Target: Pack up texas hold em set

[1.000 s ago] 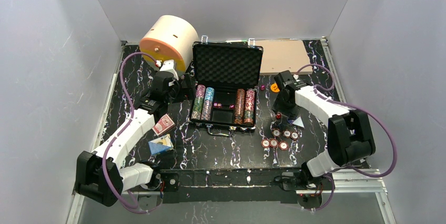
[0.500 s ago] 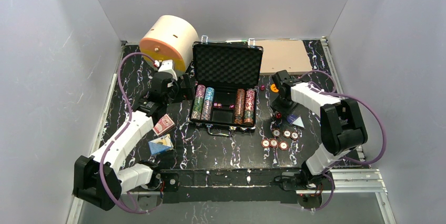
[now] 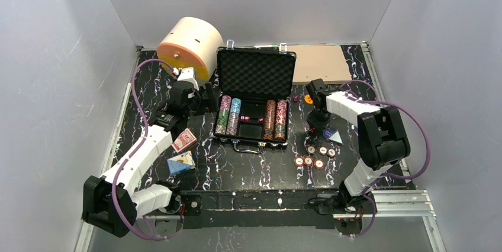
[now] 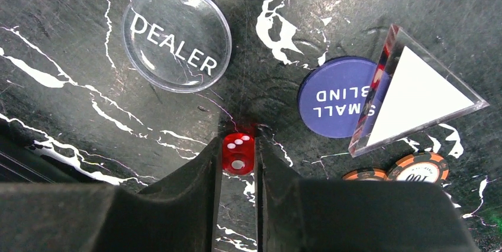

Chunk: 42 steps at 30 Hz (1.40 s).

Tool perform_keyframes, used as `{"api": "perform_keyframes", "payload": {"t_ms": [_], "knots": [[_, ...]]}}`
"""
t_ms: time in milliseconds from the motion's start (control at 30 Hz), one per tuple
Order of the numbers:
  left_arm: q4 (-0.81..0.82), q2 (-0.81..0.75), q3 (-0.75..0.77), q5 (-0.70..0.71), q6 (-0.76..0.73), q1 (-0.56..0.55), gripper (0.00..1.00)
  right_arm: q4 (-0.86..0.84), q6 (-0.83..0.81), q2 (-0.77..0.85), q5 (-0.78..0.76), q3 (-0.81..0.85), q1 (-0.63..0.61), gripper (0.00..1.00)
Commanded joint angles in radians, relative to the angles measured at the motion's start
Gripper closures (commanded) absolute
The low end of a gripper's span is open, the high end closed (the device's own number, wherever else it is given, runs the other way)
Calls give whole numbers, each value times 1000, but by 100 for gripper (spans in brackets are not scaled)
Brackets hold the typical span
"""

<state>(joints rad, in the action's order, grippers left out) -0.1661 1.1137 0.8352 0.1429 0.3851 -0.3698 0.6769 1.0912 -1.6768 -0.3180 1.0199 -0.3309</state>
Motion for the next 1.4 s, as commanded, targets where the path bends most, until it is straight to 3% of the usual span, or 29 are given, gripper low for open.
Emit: {"api": "perform_keyframes", "payload": {"t_ms": [0,200,367,633,1033,1367], "knots": [[-13,-17,10,22,-9,-4,2,11,-8,19,-17,40,4,78],[-19,-17,20,23,-10,-6,2,36,-60,85,25,123,-45,81],[-31,-16,31,53,-10,-6,2,9,-72,131,-62,276,-258,83],[-32,-4,30,58,0,-6,2,-76,-182,-24,37,444,-412,81],[-38,-9,15,71,-11,-6,2,-49,-286,-295,134,624,-473,79],[-45,-11,2,90,-17,-6,2,35,-292,-395,141,684,-473,76]]}}
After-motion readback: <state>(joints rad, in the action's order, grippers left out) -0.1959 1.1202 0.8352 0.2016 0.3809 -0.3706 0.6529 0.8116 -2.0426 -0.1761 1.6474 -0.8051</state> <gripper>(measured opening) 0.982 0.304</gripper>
